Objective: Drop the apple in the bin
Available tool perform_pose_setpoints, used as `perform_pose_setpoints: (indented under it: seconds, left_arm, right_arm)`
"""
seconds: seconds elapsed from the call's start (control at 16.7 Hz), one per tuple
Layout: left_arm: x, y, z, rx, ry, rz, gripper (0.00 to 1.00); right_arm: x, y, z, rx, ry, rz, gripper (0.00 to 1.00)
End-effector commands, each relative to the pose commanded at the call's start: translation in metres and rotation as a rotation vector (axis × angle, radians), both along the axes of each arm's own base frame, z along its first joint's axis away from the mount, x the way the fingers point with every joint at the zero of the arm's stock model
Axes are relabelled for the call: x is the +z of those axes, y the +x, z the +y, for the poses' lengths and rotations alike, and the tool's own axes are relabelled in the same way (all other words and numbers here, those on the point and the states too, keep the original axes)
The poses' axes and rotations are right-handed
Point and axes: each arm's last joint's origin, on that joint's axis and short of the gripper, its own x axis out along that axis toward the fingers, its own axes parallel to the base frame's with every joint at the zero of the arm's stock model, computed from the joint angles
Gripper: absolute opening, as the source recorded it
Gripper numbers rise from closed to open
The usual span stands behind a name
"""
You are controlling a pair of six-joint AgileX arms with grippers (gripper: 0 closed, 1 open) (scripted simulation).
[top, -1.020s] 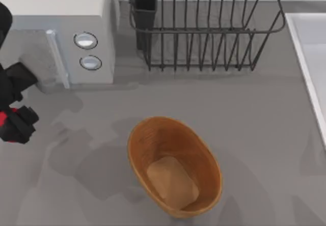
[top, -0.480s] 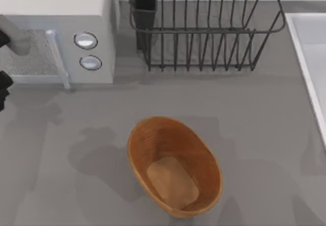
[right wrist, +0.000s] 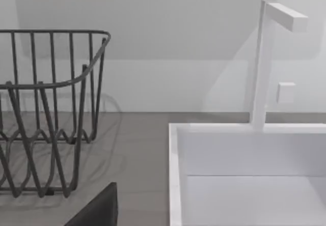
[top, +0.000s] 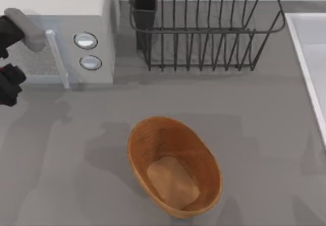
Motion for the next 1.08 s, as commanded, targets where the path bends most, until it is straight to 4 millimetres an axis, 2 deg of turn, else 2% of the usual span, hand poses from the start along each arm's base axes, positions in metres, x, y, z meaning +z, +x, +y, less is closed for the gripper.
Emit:
perform_pose_setpoints:
  seconds: [0.12,0.3,0.48,0.66,0.84,1.08]
  left_arm:
    - [0.005,0.004,-0.032,-0.087,-0.005,-0.012,0.00]
    - [0.010,-0.001,-0.103,-0.282,-0.011,-0.015,0.00]
    - [0.013,-0.029,-0.183,-0.504,-0.010,-0.010,0.00]
    - [0.012,-0.061,-0.238,-0.674,-0.002,0.003,0.00]
    - [0.008,-0.080,-0.263,-0.756,0.007,0.025,0.00]
    - [0.007,-0.082,-0.265,-0.762,0.008,0.028,0.00]
  right_arm:
    - [0.000,0.000,0.000,0.000,0.000,0.000,1.00]
    - [0.000,0.000,0.000,0.000,0.000,0.000,1.00]
    - [0.000,0.000,0.000,0.000,0.000,0.000,1.00]
    - [0.000,0.000,0.000,0.000,0.000,0.000,1.00]
    - [0.000,0.000,0.000,0.000,0.000,0.000,1.00]
    - [0.000,0.000,0.000,0.000,0.000,0.000,1.00]
